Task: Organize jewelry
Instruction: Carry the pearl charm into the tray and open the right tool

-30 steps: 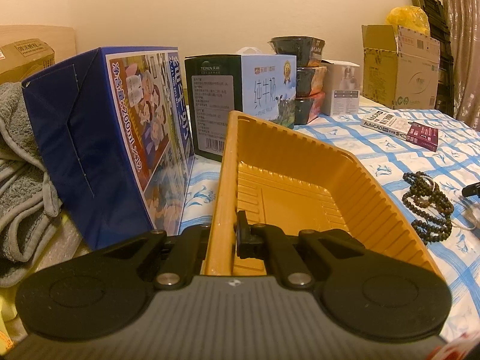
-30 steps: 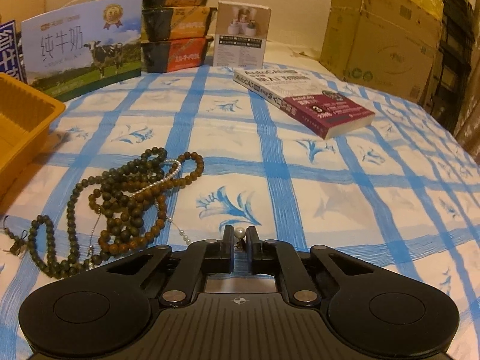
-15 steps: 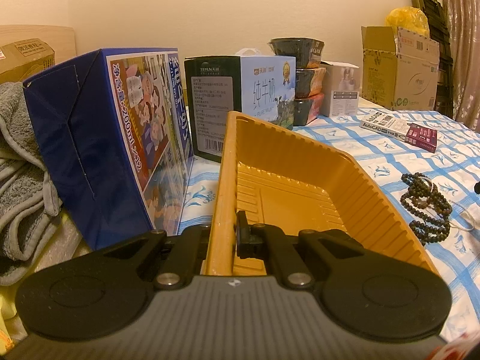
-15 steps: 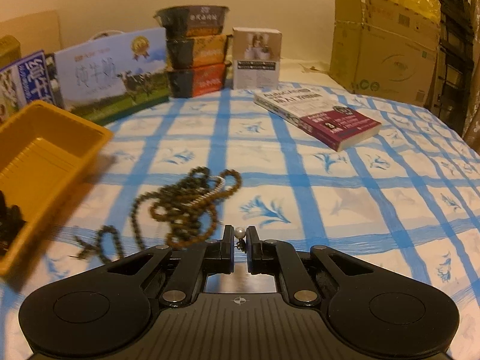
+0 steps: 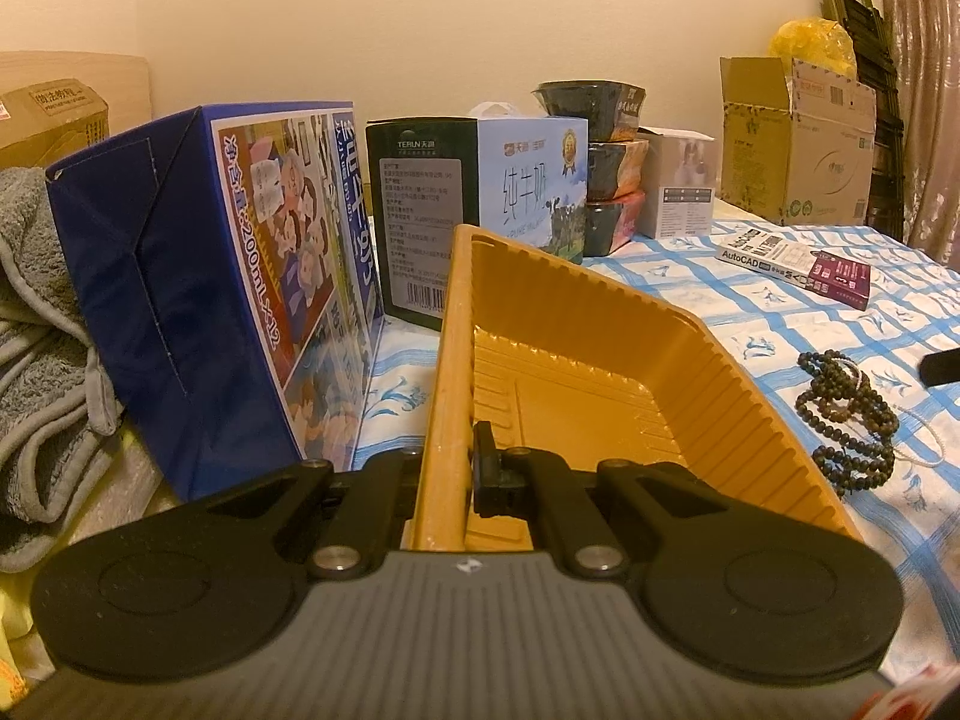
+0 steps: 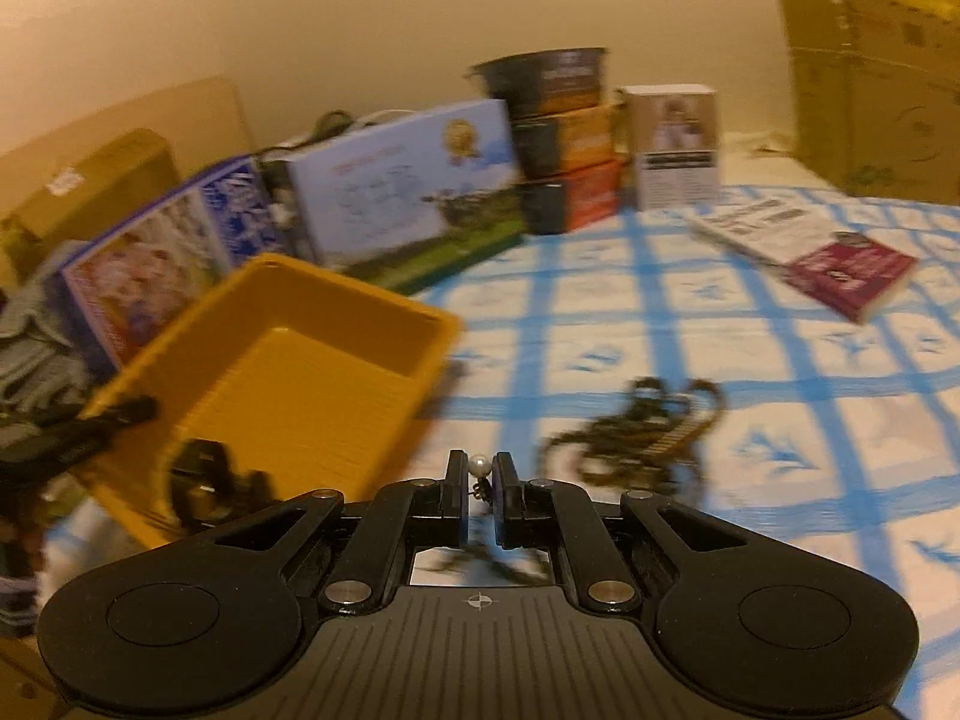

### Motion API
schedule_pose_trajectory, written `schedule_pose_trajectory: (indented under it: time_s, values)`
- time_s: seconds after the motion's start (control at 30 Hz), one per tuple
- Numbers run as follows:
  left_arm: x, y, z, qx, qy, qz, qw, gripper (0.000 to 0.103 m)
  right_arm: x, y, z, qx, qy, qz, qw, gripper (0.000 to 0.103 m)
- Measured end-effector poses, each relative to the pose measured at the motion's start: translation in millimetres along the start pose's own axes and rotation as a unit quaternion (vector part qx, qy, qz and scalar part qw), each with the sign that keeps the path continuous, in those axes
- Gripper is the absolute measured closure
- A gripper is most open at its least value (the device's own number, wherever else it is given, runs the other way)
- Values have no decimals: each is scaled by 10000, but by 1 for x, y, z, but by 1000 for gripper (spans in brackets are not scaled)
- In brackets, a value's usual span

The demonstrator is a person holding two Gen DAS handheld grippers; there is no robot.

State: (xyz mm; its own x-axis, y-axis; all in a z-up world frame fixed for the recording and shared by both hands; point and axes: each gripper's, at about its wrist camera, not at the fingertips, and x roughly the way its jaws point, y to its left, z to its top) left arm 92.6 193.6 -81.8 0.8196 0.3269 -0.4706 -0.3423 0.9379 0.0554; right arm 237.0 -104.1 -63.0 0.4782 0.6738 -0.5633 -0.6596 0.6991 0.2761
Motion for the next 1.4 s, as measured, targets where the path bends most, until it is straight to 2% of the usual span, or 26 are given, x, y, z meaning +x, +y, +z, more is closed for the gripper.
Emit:
schedule_pose_trajectory:
  time_s: [0.33, 0.6, 0.97, 1.03, 1.2, 1.4]
  values:
    - [-1, 0, 1, -27, 1, -13, 10000, 99, 45, 53, 6, 39, 201, 702, 9973, 95]
    - [-1, 0, 1, -33, 6, -21, 10000, 99, 79, 75, -3, 133, 423, 832, 9955, 95]
    - [0, 1, 0, -30, 11, -22, 10000, 99, 105, 89, -8, 128, 437, 761, 9961, 95]
    - [0, 1, 0, -32, 14, -21, 10000, 99, 105, 90, -8, 178, 458, 768, 9958, 92]
    - [0, 1, -1, -39, 20, -13, 10000, 99, 90, 88, -8, 214, 310, 841, 9957, 71]
    - [1, 2, -1, -45, 29, -9, 10000, 99, 59, 68, -14, 443, 166, 690, 9965, 64]
